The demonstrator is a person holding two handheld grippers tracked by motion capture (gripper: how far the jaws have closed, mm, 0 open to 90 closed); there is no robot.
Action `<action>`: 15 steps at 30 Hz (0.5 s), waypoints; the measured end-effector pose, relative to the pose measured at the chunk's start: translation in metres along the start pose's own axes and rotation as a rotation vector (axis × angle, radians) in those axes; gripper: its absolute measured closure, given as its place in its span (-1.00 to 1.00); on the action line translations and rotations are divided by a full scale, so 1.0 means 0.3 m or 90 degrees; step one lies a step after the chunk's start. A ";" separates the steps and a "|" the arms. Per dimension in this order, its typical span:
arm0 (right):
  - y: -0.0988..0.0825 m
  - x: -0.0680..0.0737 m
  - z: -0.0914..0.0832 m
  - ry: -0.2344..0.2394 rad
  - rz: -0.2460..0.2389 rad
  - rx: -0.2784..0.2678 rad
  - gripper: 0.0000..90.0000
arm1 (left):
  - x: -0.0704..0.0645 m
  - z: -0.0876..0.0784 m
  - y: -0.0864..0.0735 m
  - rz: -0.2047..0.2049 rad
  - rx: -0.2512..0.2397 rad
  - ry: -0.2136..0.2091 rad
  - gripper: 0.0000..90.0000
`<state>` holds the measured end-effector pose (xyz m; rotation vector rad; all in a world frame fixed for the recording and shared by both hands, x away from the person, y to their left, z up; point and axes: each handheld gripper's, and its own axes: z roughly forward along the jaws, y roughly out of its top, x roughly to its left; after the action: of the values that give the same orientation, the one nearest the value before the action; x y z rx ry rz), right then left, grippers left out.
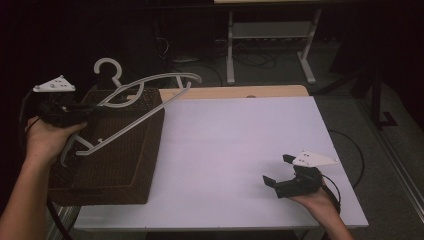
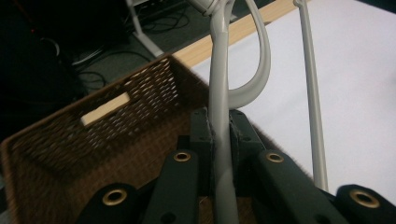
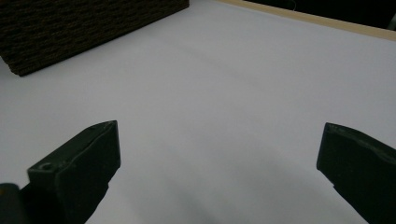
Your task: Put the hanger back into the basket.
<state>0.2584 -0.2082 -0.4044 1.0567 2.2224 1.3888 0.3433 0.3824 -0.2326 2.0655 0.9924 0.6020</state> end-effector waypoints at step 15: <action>-0.008 -0.004 0.011 -0.002 -0.002 0.009 -1.00 | 0.158 -0.064 -0.158 -0.043 0.031 0.075 0.84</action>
<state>0.2601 -0.2076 -0.4081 1.0598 2.2349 1.3712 0.3369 0.4484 -0.2543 2.0501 1.1499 0.6759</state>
